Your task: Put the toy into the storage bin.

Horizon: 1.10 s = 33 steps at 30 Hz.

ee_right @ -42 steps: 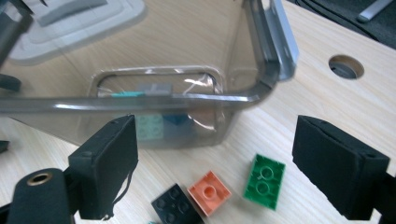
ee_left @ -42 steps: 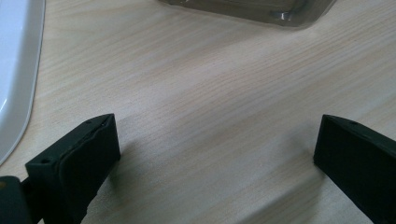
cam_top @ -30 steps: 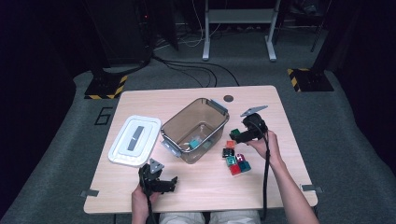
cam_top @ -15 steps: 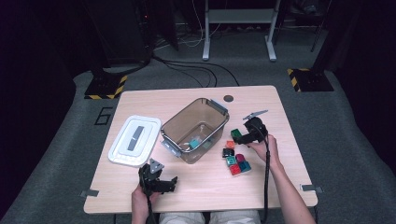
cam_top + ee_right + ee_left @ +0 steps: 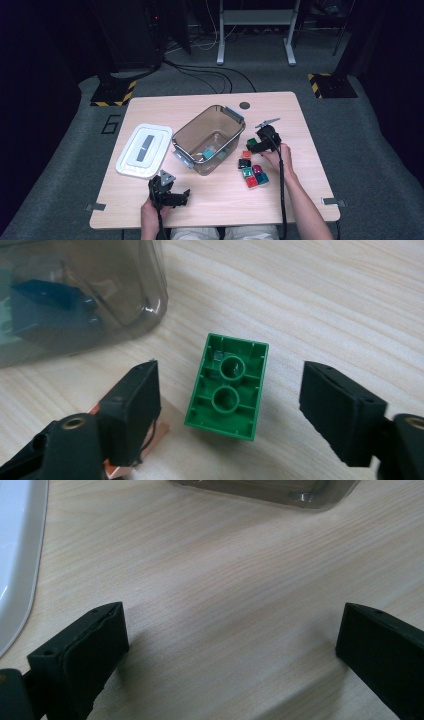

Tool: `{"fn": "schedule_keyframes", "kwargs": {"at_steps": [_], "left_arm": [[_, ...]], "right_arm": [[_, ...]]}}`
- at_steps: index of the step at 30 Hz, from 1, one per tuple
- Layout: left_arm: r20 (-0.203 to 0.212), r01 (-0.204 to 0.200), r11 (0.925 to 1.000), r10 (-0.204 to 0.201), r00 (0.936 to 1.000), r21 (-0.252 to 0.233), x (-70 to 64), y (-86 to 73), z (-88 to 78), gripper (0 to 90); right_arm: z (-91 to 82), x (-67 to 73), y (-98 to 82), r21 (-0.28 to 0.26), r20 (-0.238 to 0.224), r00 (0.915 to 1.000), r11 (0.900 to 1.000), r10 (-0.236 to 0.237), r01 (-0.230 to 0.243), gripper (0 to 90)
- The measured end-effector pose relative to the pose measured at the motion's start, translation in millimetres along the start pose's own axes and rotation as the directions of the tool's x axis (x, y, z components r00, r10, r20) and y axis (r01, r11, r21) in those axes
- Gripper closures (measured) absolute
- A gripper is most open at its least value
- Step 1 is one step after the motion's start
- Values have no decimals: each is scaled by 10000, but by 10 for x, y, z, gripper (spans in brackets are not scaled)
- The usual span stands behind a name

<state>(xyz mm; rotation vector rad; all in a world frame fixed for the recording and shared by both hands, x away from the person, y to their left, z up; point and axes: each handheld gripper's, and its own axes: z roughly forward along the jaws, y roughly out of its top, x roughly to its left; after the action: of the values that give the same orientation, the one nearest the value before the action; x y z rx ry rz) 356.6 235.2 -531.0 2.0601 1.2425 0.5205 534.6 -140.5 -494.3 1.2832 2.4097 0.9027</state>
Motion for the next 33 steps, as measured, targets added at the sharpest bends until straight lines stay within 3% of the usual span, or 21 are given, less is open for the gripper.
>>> {"fn": "schedule_keyframes", "kwargs": {"at_steps": [16,33], "left_arm": [[2,-2,10000,2,10000,1,0,0,0,1],[1,-6,10000,6,10000,4,0,0,0,1]], "right_arm": [[47,-42,-39,24,-197,9998,9999,104,-104,567],[-44,-33,-39,-129,-151,9998,9998,160,-162,582]]}}
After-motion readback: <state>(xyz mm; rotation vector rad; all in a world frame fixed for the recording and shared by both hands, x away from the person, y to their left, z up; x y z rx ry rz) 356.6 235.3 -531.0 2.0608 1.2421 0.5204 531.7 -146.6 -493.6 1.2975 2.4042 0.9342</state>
